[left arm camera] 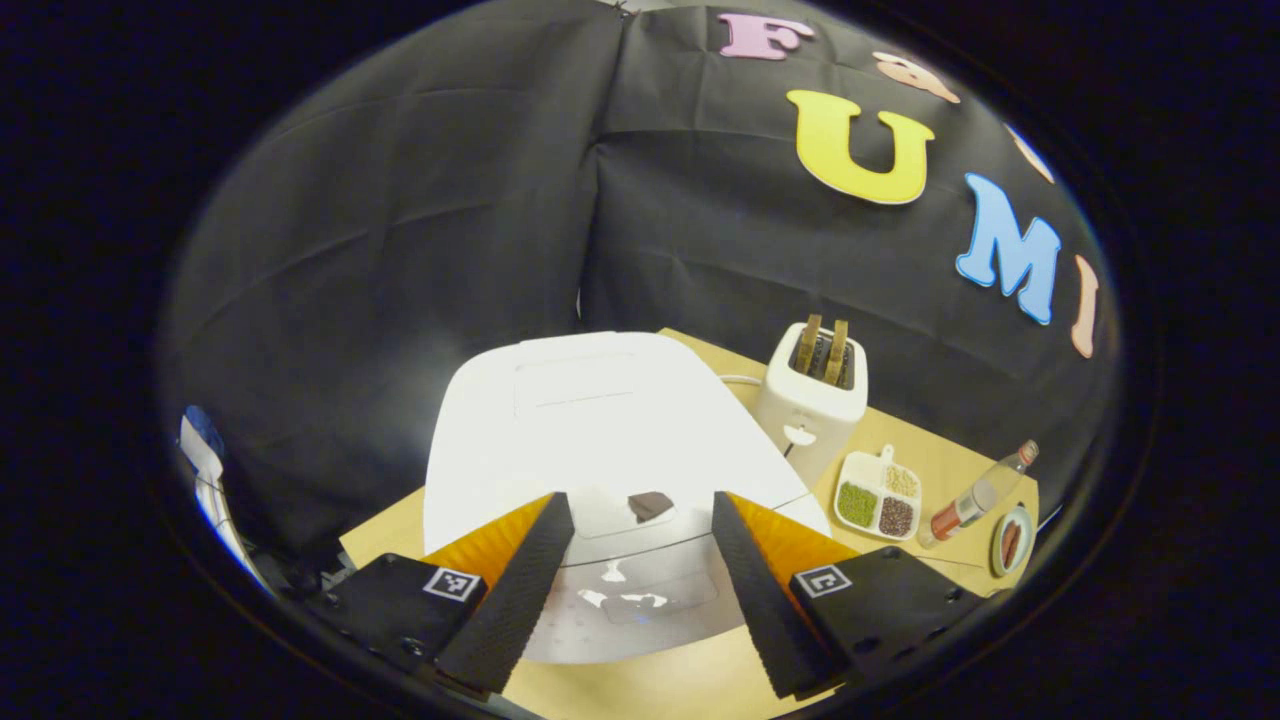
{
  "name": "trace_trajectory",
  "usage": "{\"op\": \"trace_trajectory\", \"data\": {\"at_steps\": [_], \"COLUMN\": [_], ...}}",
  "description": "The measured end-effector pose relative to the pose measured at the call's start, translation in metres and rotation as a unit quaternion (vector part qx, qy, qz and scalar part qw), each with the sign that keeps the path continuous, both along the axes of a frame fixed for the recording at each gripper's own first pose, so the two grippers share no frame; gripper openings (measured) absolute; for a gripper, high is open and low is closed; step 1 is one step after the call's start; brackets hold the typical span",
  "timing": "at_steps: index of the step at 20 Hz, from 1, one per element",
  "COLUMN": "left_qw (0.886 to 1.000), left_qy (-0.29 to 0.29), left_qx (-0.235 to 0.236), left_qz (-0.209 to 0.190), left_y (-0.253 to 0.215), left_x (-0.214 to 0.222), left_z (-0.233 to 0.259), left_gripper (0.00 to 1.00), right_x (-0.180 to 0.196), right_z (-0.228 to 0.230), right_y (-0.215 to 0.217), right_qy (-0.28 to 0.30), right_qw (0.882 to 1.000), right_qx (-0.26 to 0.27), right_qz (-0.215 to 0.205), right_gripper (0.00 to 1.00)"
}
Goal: Close the left gripper, press the button to open the rice cooker; take a wooden spoon from the chopstick holder with the right hand, scoop a spoonful of rice and pour it into the rice cooker, then put the wooden spoon back into the chopstick holder.
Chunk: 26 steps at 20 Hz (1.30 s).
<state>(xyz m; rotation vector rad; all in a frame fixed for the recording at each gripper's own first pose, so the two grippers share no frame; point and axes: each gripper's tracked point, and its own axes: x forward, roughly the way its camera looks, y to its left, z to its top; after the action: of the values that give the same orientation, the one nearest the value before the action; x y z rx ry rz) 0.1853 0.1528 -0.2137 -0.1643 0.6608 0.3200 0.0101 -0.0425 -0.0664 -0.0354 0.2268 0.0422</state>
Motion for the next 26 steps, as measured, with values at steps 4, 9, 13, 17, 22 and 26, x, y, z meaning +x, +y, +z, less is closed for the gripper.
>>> {"op": "trace_trajectory", "data": {"at_steps": [4, 9, 13, 17, 22, 26], "left_qw": [0.999, 0.988, 0.966, 0.943, 0.931, 0.924], "left_qy": [-0.030, -0.137, -0.227, -0.286, -0.319, -0.333], "left_qx": [0.020, 0.045, 0.064, 0.084, 0.071, 0.080], "left_qz": [-0.024, -0.062, -0.110, -0.149, -0.164, -0.171], "left_y": [-0.002, -0.026, -0.061, -0.091, -0.117, -0.117], "left_x": [-0.002, -0.033, -0.071, -0.115, -0.161, -0.174], "left_z": [0.009, 0.073, 0.132, 0.174, 0.192, 0.199], "left_gripper": [0.98, 0.98, 0.98, 0.97, 0.98, 0.98], "right_x": [0.005, 0.005, 0.005, 0.005, 0.001, 0.000], "right_z": [0.019, 0.035, 0.043, 0.043, 0.038, 0.033], "right_y": [0.009, 0.029, 0.041, 0.051, 0.061, 0.069], "right_qy": [-0.021, -0.036, -0.048, -0.054, -0.056, -0.058], "right_qw": [1.000, 0.998, 0.997, 0.996, 0.995, 0.996], "right_qx": [0.010, 0.040, 0.067, 0.077, 0.086, 0.065], "right_qz": [0.007, 0.017, 0.014, 0.010, 0.009, 0.015], "right_gripper": [0.93, 0.97, 0.97, 0.98, 0.98, 0.98]}}
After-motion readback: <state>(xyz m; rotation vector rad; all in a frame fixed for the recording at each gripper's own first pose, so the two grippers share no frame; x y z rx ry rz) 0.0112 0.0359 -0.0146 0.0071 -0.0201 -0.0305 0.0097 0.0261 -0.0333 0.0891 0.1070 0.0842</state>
